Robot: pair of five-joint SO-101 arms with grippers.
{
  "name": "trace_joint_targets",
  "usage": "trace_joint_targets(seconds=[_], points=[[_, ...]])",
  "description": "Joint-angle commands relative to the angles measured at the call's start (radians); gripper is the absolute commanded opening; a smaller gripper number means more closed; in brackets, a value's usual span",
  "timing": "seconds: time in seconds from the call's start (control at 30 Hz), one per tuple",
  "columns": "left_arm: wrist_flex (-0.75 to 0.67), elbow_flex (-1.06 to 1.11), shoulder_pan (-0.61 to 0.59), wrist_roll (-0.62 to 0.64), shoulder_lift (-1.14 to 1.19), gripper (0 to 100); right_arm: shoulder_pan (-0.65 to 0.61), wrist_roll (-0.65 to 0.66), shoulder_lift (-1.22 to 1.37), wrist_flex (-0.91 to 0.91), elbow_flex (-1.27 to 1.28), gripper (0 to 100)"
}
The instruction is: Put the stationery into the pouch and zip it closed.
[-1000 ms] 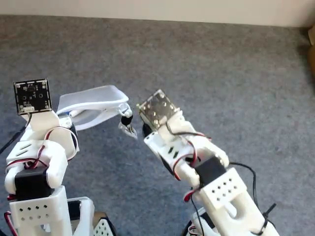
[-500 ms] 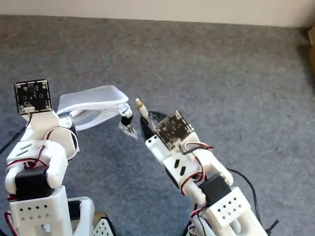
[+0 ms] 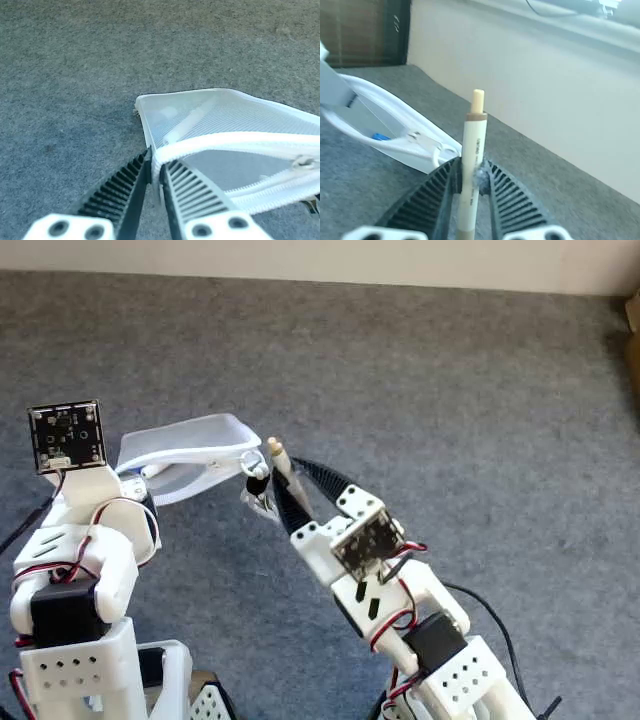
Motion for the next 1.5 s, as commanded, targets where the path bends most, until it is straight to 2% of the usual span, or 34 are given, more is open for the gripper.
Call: trace_joint_targets(seconds=[0.0, 0.43, 0.63, 0.77, 1.03, 1.3, 1.47], points=[[-0.003, -0.047, 0.021, -0.011, -0.002, 1, -0.065, -0.008, -0.07, -0.031, -0.015, 0.4], [-0.002, -0.047, 0.021, -0.011, -0.002, 1, -0.295, -0.008, -0.216, -0.036, -0.021, 0.4], [-0.002, -0.047, 0.021, -0.011, -0.002, 1, -0.349, -0.002, -0.213, -0.239, -0.015, 0.4], [-0.002, -0.047, 0.021, -0.011, -0.002, 1, -0.386, -0.002, -0.213, -0.294, -0.015, 0.4], [-0.002, -0.047, 0.021, -0.011, -0.002, 1, -0.394, 0.0, -0.213, -0.384, -0.016, 0.4], [-0.002, -0.047, 0.021, -0.011, -0.002, 1, -0.392, 0.002, -0.211, -0.394, -0.024, 0.4], [-0.002, -0.047, 0.021, -0.011, -0.002, 1, -0.392, 0.015, -0.097, -0.438, -0.047, 0.4]])
